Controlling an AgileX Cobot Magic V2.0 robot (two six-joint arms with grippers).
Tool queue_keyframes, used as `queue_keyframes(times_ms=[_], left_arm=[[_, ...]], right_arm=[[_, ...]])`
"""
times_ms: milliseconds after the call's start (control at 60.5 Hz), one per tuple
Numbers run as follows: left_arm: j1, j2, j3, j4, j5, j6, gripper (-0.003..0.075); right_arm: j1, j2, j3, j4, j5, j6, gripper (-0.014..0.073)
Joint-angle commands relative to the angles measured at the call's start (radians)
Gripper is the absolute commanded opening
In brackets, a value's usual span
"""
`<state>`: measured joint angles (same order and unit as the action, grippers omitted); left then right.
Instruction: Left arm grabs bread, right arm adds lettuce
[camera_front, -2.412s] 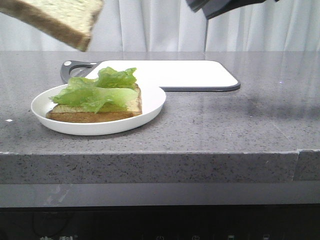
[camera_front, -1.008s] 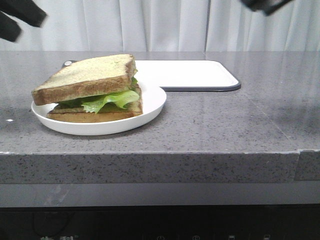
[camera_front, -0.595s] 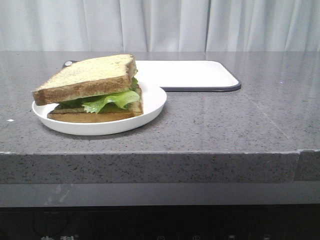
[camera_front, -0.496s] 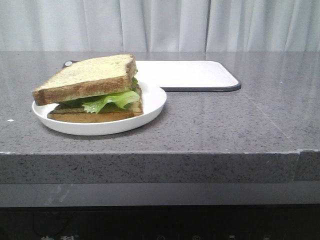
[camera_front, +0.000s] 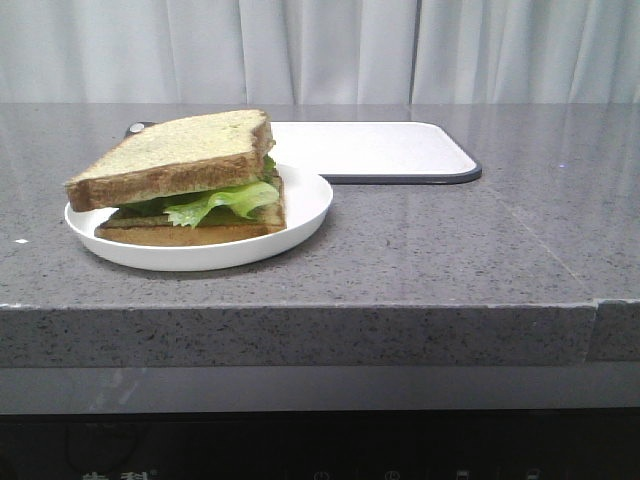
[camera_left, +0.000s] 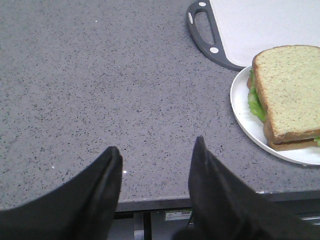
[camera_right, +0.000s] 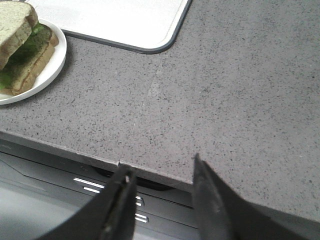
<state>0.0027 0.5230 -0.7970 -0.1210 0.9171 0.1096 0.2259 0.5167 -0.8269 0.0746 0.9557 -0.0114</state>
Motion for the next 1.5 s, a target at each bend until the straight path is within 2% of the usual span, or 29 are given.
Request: queue_keyframes(times_ms=[0,132,215,843,942,991,1256,1487], left_arm=[[0.001,0.005,-0.008,-0.013,-0.089,-0.01,0.0206],[0.001,0.005,-0.007,-0.022,-0.102,-0.01,0.0048],[0.001,0.005,-0.007,-0.025,-0.119,-0.01,-0.0022],[-0.003,0.005,-0.007,-0.033,-0.125,-0.01,-0.002],[-0.006,-0.046,0.021,-0.034,-0.147,-0.007,-0.002],[-0.006,-0.095,0.059,0.006,-0.214,0.002,-0.002],[-0.003,-0.353,0.393,-0.004,-0.577,0.002,-0.002],[-0.003,-0.513,0.63,-0.03,-0.728,0.002,-0.002]], right_arm=[[-0.006,-0.029,-0.006,-0.014,-0.069,-0.001,0.0154],[-0.006,-0.041,-0.001,-0.014,-0.067,-0.001,-0.0027],[-0.006,-0.041,-0.001,-0.014,-0.068,-0.001,-0.0124],[-0.006,-0.041,-0.001,-0.014,-0.056,-0.001,-0.0118],[-0.006,-0.041,-0.001,-0.014,-0.056,-0.001,-0.0118],[-0.006,-0.041,-0.001,-0.014,-0.056,-0.001,-0.0118],[-0.006,-0.041,-0.001,-0.014,-0.056,-0.001,-0.0118],[-0.006,-0.041,-0.001,-0.014,-0.056,-0.001,-0.0118]])
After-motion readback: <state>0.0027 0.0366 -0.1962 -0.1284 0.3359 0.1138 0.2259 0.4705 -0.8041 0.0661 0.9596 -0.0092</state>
